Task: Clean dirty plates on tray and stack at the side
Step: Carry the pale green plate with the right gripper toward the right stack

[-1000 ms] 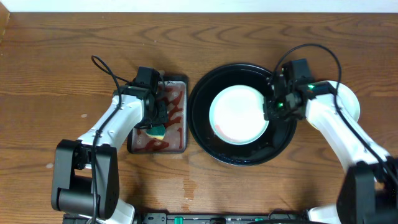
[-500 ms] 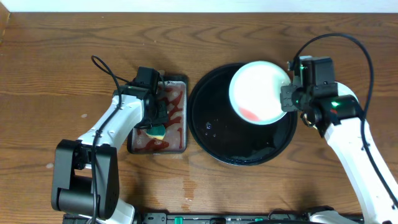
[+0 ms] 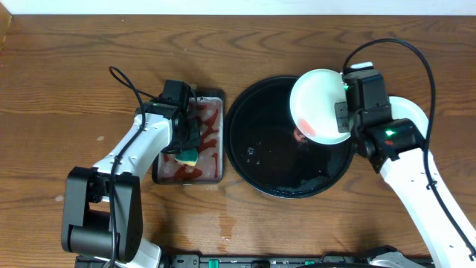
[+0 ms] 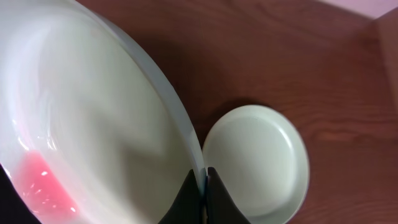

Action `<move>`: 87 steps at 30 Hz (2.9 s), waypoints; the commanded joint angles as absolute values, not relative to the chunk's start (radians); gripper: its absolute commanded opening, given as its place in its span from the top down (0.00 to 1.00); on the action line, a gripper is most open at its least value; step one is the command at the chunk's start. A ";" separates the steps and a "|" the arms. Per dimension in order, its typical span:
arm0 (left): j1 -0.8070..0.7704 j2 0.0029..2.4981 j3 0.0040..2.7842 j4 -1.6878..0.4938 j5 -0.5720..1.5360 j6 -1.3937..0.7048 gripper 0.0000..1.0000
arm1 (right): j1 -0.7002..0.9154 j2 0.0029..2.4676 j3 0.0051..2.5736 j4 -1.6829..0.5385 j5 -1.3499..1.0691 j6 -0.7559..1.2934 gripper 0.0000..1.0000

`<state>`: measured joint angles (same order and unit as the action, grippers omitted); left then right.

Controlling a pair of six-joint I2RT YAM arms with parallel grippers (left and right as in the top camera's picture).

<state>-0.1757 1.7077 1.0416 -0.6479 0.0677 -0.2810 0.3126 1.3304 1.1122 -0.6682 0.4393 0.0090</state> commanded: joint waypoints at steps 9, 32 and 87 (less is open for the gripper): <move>-0.171 1.715 1.038 -0.533 0.051 -0.199 0.67 | 0.434 1.319 1.113 -0.627 0.733 -0.108 0.99; -0.171 1.715 1.038 -0.572 0.051 -0.199 0.43 | 0.544 1.319 1.113 -0.500 0.905 -0.290 0.99; -0.171 1.715 1.038 -0.571 0.051 -0.199 0.43 | 0.545 1.320 1.113 0.027 0.916 -1.150 0.99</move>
